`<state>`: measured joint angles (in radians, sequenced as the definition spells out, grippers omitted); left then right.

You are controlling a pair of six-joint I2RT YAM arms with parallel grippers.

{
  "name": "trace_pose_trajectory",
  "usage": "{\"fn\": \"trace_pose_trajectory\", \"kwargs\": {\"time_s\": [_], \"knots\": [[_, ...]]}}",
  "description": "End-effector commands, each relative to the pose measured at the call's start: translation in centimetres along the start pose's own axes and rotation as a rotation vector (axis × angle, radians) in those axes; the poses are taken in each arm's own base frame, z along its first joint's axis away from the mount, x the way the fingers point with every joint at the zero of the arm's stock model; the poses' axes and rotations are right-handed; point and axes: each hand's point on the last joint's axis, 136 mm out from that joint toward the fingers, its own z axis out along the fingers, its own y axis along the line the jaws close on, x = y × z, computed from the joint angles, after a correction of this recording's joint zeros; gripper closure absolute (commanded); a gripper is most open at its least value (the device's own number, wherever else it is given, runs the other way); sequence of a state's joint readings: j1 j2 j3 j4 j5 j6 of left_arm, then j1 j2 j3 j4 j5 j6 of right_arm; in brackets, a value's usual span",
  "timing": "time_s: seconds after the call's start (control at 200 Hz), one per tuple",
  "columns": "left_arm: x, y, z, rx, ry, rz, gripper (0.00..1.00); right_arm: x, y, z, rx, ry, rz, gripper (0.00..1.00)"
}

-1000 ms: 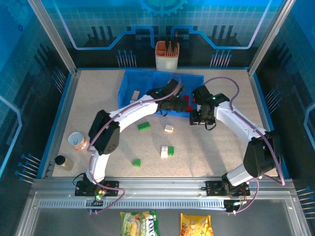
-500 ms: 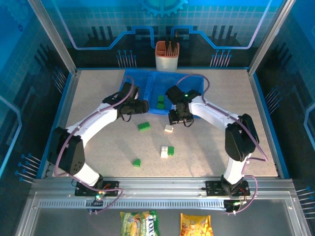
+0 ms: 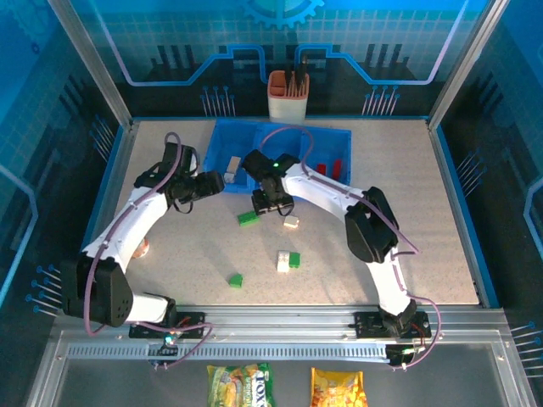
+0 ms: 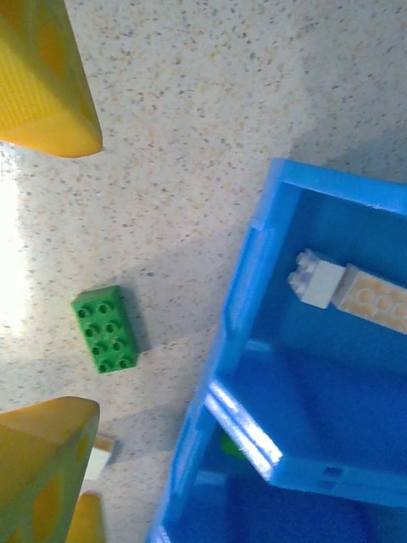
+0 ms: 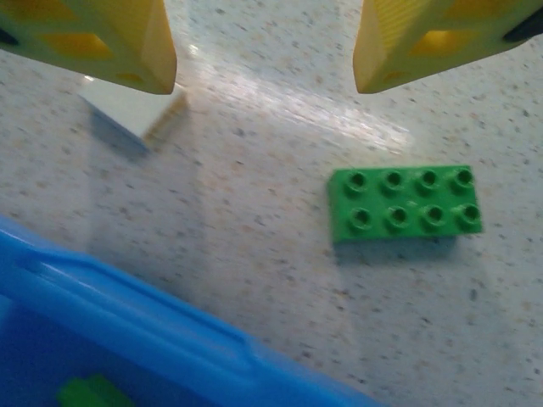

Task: Sort the legos into containers by color
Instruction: Pick up the lego from the center of the table.

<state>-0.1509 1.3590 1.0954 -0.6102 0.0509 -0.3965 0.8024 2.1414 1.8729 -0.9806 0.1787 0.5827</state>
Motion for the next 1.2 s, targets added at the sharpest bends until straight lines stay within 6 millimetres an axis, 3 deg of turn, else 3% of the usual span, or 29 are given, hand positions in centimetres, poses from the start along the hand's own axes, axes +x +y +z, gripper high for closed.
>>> {"fn": "trace_pose_trajectory", "kwargs": {"time_s": [0.0,0.185,0.26,0.29,0.38,0.53,0.755,0.91,1.196], "knots": [[1.1,0.0,-1.8,0.020,0.061,0.037,0.24,0.4,1.7,1.0,0.014,0.028,-0.009,0.39],[1.2,1.3,-2.3,-0.003,0.080,0.081,0.23,-0.1,3.3,2.8,0.025,0.036,-0.021,0.35],[1.2,1.8,-1.7,-0.007,0.071,0.106,0.23,-0.6,3.8,2.7,0.023,0.016,-0.019,0.31],[1.4,2.0,-1.3,-0.002,0.070,0.110,0.23,-0.2,3.9,4.1,0.036,0.037,-0.021,0.29],[1.8,2.6,-0.2,0.023,0.092,0.070,0.23,-0.2,4.1,4.9,0.047,0.042,-0.016,0.24],[1.7,3.1,0.0,0.014,0.104,0.053,0.24,-0.1,4.8,5.9,0.042,0.051,-0.014,0.15],[1.4,3.4,-0.1,0.025,0.093,0.030,0.24,0.0,6.2,6.9,0.014,0.054,-0.022,0.13],[1.3,3.5,-0.2,0.023,0.086,0.027,0.24,-0.2,6.3,6.7,0.021,0.049,-0.027,0.14],[1.3,3.7,-0.3,0.018,0.081,0.019,0.24,-1.4,7.2,4.4,-0.005,-0.008,-0.043,0.15]]}}
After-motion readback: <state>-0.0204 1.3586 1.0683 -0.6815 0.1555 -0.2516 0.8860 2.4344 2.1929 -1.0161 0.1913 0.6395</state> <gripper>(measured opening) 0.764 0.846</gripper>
